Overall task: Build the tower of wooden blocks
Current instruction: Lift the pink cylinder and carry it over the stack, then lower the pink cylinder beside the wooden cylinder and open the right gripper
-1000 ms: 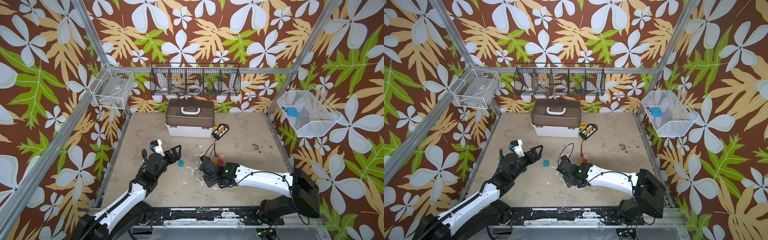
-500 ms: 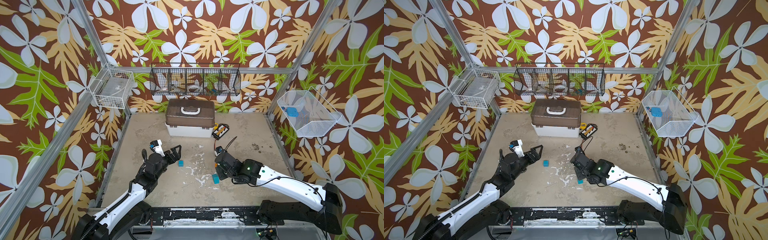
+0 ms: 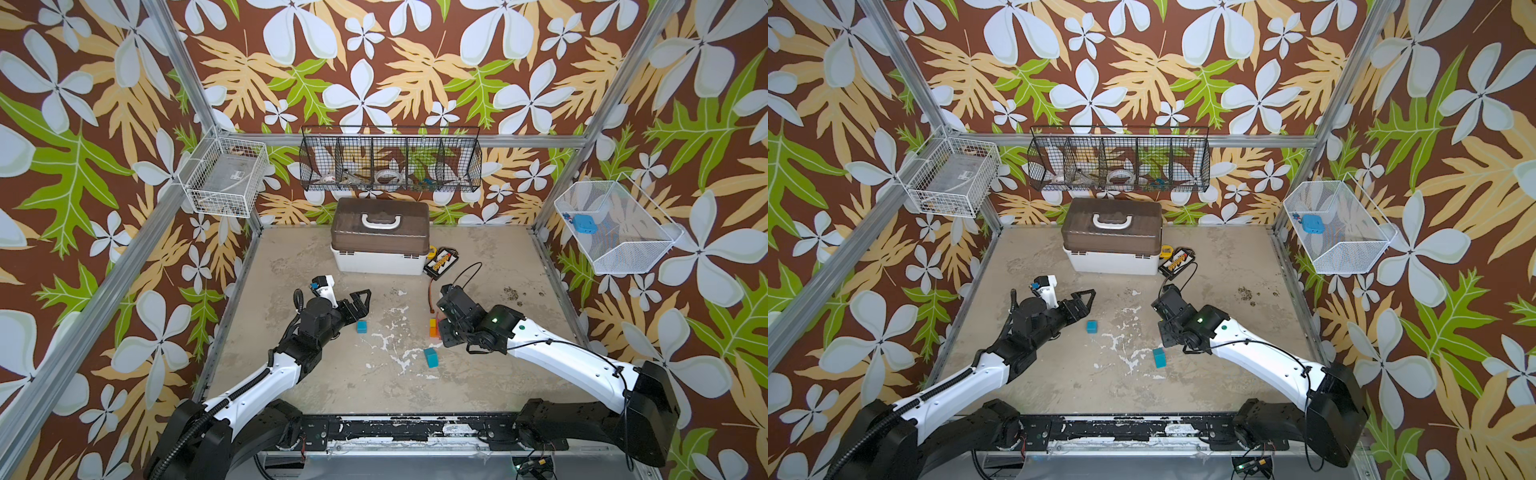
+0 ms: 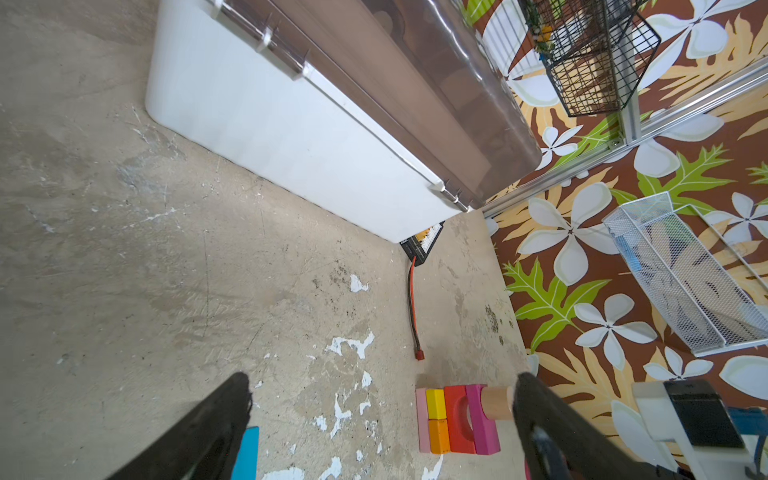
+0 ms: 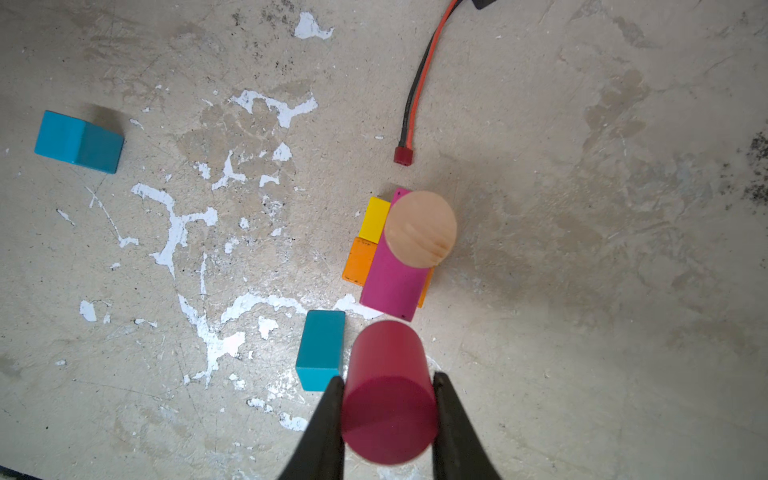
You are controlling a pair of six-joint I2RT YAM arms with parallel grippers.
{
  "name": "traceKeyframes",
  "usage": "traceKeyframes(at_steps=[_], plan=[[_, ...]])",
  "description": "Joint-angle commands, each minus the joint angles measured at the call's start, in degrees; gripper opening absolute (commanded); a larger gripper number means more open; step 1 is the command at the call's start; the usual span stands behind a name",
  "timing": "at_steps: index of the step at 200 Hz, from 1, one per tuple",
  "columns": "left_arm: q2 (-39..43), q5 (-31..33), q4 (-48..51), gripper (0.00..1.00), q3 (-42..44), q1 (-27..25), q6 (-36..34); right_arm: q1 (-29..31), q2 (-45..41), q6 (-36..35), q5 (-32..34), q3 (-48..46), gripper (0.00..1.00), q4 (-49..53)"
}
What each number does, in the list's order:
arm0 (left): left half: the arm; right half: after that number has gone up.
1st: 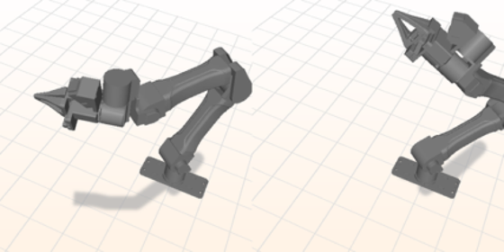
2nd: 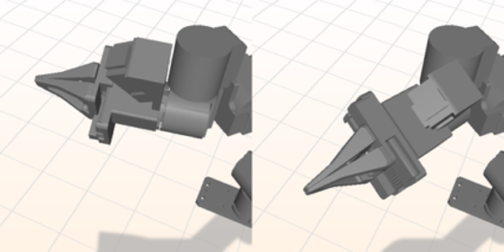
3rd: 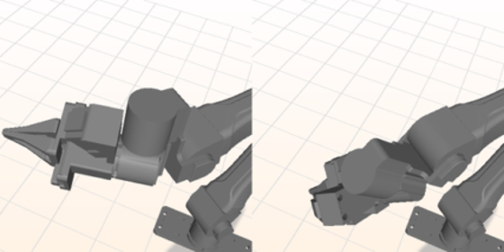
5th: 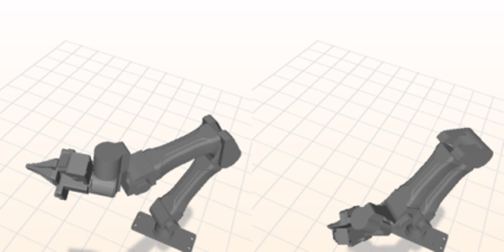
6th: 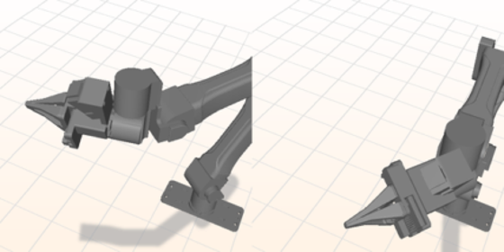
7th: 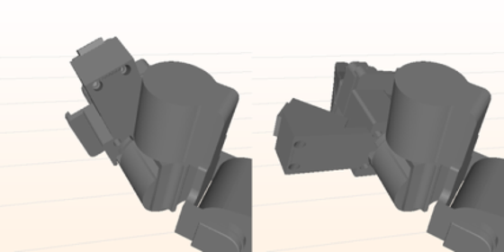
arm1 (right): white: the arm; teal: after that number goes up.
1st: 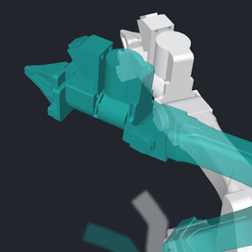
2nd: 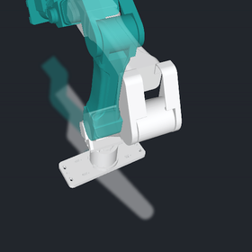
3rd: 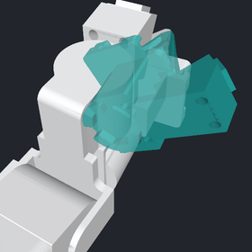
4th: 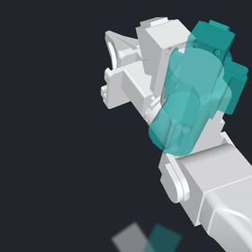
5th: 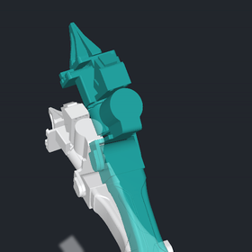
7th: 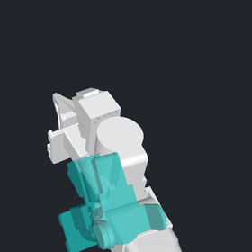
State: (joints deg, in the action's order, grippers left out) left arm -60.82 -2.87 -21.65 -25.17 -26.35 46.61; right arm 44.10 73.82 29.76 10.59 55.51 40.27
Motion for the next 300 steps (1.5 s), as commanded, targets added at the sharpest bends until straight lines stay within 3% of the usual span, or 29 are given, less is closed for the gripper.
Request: traceKeyframes(at_steps=[1,69,113,240,300], plan=[[-0.6,-1.3,-0.4,1.0,-0.6,0.0,0.8,-1.0,0.4,-0.6,-1.6,0.4,0.08,-0.9],[-3.6,-5.8,3.2,1.0,-3.9,0.0,3.3,-1.6,1.9,-1.0,-2.6,0.8,0.08,-1.9],[-5.5,-1.8,10.2,1.0,-6.7,0.0,5.7,-2.5,4.0,-1.2,-2.2,0.8,0.08,-2.5],[-1.2,-1.3,8.2,1.0,-4.9,0.0,3.8,-3.6,7.6,-1.8,-1.8,2.5,0.09,-2.3],[-0.7,-1.2,7.6,1.0,-4.3,0.0,3.8,-3.6,9.0,-1.8,-1.9,3.2,0.16,-2.2]])
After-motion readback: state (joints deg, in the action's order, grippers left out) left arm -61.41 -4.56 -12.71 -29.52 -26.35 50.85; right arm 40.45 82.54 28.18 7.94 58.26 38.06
